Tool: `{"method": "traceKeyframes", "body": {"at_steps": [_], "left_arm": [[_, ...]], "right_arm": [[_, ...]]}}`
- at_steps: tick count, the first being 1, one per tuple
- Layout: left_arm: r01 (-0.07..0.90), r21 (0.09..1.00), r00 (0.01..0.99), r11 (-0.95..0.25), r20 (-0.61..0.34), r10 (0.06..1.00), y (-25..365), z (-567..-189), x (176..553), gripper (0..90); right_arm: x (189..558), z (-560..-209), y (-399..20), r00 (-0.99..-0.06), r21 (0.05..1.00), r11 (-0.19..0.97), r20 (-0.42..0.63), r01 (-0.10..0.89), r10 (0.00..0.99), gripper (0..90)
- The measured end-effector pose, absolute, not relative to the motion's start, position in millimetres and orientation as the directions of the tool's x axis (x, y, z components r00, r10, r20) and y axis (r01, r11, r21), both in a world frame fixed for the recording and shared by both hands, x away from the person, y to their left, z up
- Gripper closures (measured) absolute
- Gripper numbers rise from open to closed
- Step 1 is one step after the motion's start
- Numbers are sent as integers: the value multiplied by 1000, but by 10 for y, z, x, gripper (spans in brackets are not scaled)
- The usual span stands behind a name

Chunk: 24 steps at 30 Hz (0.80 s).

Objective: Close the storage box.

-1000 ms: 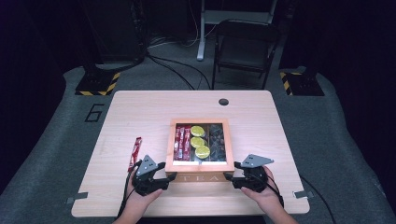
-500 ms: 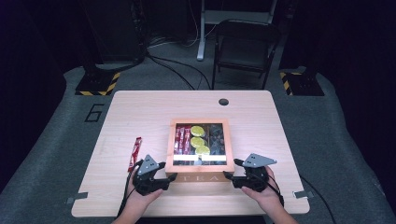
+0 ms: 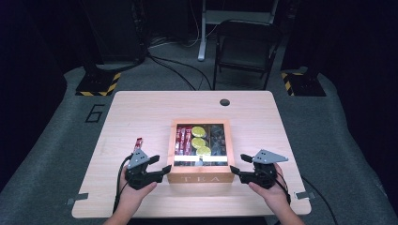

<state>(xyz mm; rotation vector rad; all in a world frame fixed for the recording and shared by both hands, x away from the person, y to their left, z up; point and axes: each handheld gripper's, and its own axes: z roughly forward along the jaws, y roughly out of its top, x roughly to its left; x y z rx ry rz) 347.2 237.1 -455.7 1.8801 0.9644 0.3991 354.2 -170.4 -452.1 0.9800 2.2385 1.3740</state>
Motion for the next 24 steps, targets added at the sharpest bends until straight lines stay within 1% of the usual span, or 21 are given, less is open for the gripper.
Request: {"method": "traceKeyframes", "body": {"at_steps": [10,16,18,24], "left_arm": [[467,855,598,-226,-117,793,2450,-4629,3576,347],[472,855,585,-215,-122,802,2522,-4651,3600,352],[466,857,576,-220,-105,811,2543,-4660,3609,352],[495,838,559,-230,-104,823,2600,-4764,3655,354]], "right_arm": [[3633,-4577,-1872,-640,873,243,98,423,762,348],[3677,-4670,-1943,-607,863,239,93,444,789,352],[3691,-4701,-1962,-601,857,247,89,453,794,352],[3729,-4768,-1996,-588,846,231,115,481,801,352]]}}
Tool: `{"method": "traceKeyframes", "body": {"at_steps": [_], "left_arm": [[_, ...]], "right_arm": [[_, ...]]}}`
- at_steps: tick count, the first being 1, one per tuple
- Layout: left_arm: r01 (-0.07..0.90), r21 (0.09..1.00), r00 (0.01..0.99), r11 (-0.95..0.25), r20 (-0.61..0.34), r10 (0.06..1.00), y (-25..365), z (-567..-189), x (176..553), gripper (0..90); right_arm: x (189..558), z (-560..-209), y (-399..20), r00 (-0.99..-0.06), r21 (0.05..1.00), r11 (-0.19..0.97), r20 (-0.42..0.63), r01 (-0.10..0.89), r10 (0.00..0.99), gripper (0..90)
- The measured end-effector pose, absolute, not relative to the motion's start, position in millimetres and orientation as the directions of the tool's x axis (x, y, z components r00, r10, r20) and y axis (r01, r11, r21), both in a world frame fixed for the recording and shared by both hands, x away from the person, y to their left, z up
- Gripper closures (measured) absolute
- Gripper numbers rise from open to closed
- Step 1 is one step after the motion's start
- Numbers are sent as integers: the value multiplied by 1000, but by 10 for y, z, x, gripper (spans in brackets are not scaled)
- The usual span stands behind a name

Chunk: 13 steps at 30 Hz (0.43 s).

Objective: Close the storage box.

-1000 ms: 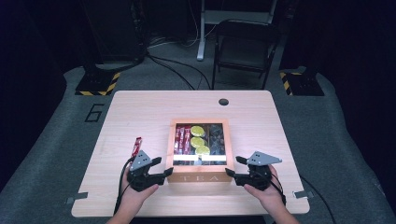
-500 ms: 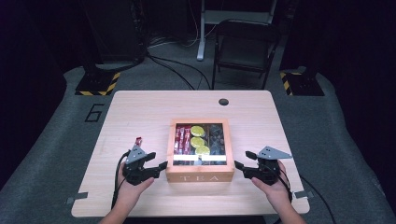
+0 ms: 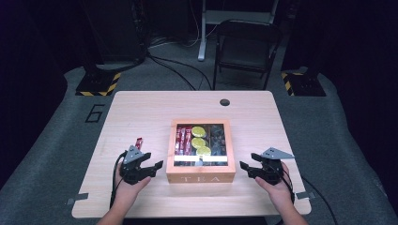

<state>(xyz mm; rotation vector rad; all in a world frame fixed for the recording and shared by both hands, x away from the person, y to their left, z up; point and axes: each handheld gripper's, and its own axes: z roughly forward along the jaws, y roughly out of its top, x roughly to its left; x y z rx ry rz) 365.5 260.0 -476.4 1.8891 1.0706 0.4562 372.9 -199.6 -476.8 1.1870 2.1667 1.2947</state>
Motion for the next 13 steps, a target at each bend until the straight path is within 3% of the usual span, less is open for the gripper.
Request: {"method": "traceKeyframes", "body": {"at_steps": [9,11,13], "left_arm": [[518,827,535,-219,-114,837,2625,-4849,3719,354],[511,833,522,-213,-103,847,2628,-4818,3709,352],[492,847,508,-202,-91,856,2661,-4745,3693,341]], "right_arm": [[3735,-4814,-2017,-583,832,249,106,495,806,355],[3716,-4792,-2020,-589,843,239,110,482,800,355],[3628,-4681,-2024,-639,891,208,113,405,761,355]]}}
